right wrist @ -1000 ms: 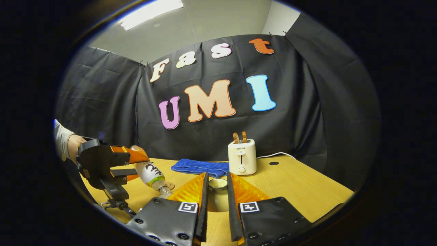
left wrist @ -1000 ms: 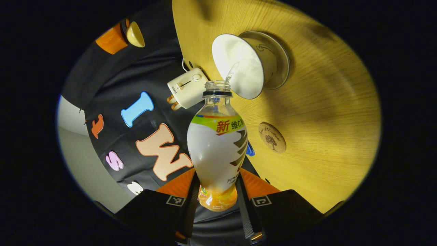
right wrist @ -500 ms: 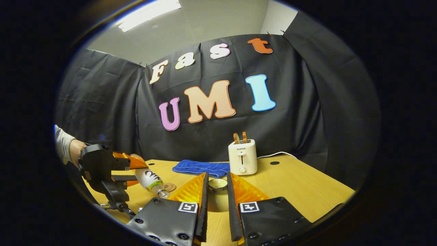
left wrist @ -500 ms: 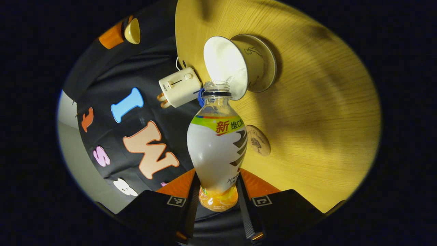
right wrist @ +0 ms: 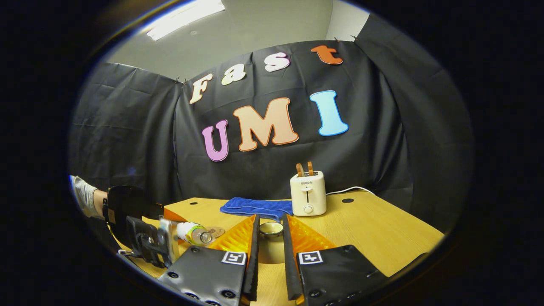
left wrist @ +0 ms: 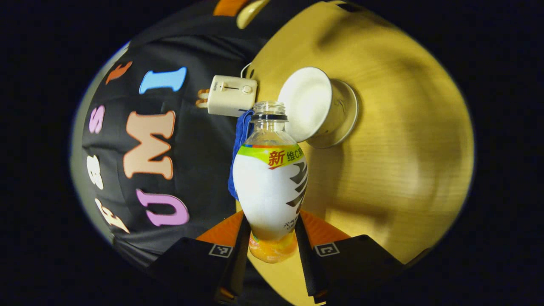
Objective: Open the teacup lid with one hand, grasp the water bottle and pour water into the teacup with the other hand; after pouring, place the water bottle on the coaster and then close the teacup lid.
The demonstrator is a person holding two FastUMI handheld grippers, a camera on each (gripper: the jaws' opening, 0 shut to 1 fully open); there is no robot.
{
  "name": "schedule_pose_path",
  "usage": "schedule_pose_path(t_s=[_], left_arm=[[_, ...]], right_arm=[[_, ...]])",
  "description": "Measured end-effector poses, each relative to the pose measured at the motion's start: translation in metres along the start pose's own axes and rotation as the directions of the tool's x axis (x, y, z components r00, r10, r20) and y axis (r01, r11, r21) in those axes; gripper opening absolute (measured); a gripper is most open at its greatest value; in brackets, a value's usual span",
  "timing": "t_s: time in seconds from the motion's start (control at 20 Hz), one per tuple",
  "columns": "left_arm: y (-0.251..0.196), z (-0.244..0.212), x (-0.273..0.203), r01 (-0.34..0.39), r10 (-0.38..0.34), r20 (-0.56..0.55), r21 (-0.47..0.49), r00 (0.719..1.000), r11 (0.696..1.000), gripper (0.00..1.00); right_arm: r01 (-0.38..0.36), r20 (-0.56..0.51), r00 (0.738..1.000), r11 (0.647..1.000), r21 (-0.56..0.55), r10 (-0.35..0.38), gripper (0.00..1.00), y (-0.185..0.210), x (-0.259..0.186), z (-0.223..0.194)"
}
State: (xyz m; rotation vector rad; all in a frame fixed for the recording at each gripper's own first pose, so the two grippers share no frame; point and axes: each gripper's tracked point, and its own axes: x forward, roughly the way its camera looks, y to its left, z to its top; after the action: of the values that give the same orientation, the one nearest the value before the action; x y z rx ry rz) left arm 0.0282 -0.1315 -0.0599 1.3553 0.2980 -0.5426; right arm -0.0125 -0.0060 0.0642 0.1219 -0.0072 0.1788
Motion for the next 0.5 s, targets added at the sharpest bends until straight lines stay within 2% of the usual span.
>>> schedule_pose_path(t_s=[0.05,0.15,0.2,0.3,0.4,0.45,0.5], left_arm=[[-0.002,0.004,-0.001,0.006,-0.005,0.02,-0.061,1.0,0.998,0.52],[0.002,0.011,0.0,0.0,0.012,0.065,-0.183,0.998,0.983,0.54],[0.001,0.015,-0.002,0.007,0.016,0.093,-0.248,0.996,0.969,0.51],[0.001,0.018,-0.003,0.027,0.024,0.136,-0.365,0.99,0.931,0.54],[0.011,0.018,0.0,0.032,0.058,0.167,-0.491,0.984,0.871,0.51],[0.016,0.017,0.0,0.042,0.074,0.181,-0.564,0.981,0.825,0.54],[0.02,0.016,0.0,0.055,0.085,0.19,-0.628,0.978,0.776,0.5]], right_arm=[[-0.006,-0.007,1.0,1.0,0.001,0.006,0.31,0.002,0.001,-0.002],[-0.02,-0.015,1.0,1.0,0.006,0.02,0.31,0.008,0.001,-0.005],[-0.028,-0.018,0.999,1.0,0.006,0.028,0.3,0.012,0.001,-0.006],[-0.036,-0.024,0.999,0.999,0.001,0.036,0.31,0.018,0.002,-0.01],[-0.047,-0.03,0.998,0.999,0.001,0.047,0.31,0.026,0.001,-0.014],[-0.059,-0.03,0.998,0.998,0.002,0.059,0.3,0.032,0.0,-0.016],[-0.068,-0.031,0.997,0.998,0.001,0.068,0.3,0.037,-0.001,-0.018]])
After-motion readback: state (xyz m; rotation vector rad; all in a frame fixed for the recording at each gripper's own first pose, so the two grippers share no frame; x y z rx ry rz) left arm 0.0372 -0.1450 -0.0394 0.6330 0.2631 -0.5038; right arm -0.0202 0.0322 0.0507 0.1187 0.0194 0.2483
